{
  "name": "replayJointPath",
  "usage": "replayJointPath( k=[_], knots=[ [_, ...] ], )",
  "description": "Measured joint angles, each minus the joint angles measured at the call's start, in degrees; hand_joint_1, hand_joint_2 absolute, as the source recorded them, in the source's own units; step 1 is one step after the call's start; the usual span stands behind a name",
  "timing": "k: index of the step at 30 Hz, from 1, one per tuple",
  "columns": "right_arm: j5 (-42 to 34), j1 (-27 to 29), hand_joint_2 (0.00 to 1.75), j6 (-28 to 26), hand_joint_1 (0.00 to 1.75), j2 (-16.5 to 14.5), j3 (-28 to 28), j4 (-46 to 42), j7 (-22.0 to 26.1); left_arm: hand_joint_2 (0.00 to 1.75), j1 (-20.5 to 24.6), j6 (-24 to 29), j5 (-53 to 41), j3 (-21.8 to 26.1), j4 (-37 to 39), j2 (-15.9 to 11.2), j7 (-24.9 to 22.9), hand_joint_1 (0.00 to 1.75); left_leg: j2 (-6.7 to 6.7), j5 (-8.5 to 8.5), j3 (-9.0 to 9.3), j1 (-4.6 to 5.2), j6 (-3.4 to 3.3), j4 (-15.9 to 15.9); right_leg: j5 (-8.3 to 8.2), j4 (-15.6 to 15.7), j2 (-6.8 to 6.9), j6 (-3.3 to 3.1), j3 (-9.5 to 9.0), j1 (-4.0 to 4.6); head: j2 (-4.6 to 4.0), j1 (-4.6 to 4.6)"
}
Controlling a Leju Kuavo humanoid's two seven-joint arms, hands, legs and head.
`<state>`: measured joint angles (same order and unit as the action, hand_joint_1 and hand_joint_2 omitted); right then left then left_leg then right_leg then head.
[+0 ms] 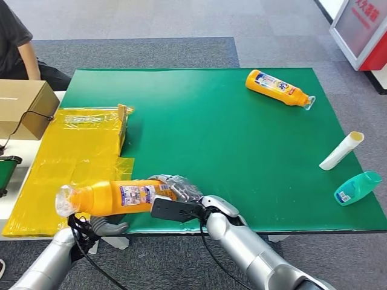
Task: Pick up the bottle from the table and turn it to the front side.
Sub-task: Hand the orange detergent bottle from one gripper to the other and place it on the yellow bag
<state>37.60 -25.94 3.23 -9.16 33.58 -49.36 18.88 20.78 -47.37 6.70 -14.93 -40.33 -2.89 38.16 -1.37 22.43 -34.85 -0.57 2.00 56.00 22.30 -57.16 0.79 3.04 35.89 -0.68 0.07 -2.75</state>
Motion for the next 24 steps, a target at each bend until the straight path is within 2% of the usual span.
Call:
replayJointPath(
  k=[3, 7, 9, 16, 24],
  knots=[
    [-0.33, -0.15, 1.75, -0.03, 1.75, -0.3, 0.72, 1.38, -0.21, 1.75, 0.01, 2.79, -0.96, -0.41, -0.47, -0.06, 0.0, 0.0, 0.0, 0.0, 0.0, 0.0, 0.0, 0.0, 0.0, 0.0, 0.0, 0.0, 0.0, 0.0, 0.0, 0.0],
    [-0.88, -0.16, 1.75, -0.27, 1.75, -0.61, 0.92, 3.72, -0.95, 1.75, -0.19, 9.75, -3.85, -0.42, -3.28, 0.35, 0.02, 0.0, 0.01, 0.0, 0.0, 0.0, 0.0, 0.0, 0.0, 0.0, 0.01, 0.0, -0.01, 0.0, 0.0, 0.01],
    [-0.97, -0.13, 1.75, -0.37, 1.75, -0.67, 0.91, 4.65, -1.1, 1.75, -0.44, 11.59, -4.58, -0.29, -4.92, 0.87, 0.02, 0.0, 0.01, 0.0, 0.0, 0.0, 0.0, 0.0, 0.0, 0.0, 0.0, 0.0, -0.01, -0.01, 0.0, 0.0],
    [-1.11, -0.13, 1.75, -0.71, 1.75, -0.94, 0.88, 7.32, -1.22, 1.75, -2.06, 12.56, -5.44, 0.74, -11.18, 2.4, 0.02, 0.0, 0.0, 0.01, 0.0, 0.0, 0.0, 0.0, 0.0, 0.0, 0.0, 0.0, 0.0, 0.0, 0.0, 0.0],
    [-1.23, -0.17, 1.75, -0.86, 1.75, -1.15, 0.85, 8.49, -1.21, 1.75, -2.85, 12.57, -5.43, 1.27, -13.35, 2.86, 0.02, 0.0, 0.0, 0.0, 0.0, 0.0, 0.0, 0.0, 0.0, 0.0, 0.0, 0.0, 0.0, 0.0, 0.0, -0.01]
  ],
)
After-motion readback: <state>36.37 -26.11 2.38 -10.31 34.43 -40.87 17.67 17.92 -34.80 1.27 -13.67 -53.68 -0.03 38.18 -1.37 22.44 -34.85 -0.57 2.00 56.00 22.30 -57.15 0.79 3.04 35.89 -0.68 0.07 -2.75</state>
